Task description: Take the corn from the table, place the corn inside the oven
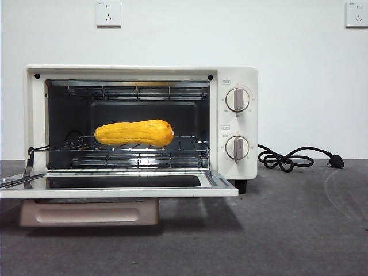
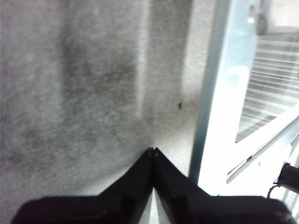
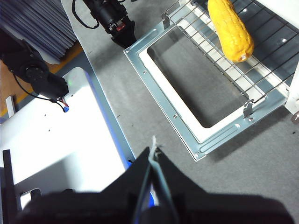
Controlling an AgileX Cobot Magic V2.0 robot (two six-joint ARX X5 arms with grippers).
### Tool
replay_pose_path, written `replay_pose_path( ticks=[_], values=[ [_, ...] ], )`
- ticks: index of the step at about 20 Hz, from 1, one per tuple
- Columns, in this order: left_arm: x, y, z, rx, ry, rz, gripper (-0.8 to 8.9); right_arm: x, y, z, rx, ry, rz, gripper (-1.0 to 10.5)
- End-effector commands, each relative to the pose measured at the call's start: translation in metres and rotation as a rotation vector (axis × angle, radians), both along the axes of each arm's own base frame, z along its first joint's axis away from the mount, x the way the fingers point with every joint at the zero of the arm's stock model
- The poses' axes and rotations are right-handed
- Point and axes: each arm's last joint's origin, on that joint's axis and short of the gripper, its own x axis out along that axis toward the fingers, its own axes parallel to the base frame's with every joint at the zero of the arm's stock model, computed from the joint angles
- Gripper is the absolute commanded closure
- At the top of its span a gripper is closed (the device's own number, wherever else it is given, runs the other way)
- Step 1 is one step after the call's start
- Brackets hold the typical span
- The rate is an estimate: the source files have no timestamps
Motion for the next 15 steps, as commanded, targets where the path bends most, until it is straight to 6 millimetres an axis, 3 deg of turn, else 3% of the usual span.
replay_pose_path(
  ticks=[1, 7, 15],
  values=[
    [0.000, -0.003, 0.010, -0.019, -0.050, -0.013, 8.22, 0.001, 0.001, -0.001, 0.001, -0.005, 0.011, 9.6],
    [0.005, -0.003, 0.048, -0.039, -0.194, 0.022, 8.22, 0.001, 0.001, -0.001, 0.001, -0.006, 0.011, 9.6],
    [0.037, 0.001, 0.121, -0.075, -0.410, 0.076, 8.22, 0.001, 0.001, -0.001, 0.001, -0.005, 0.011, 9.6]
  ],
)
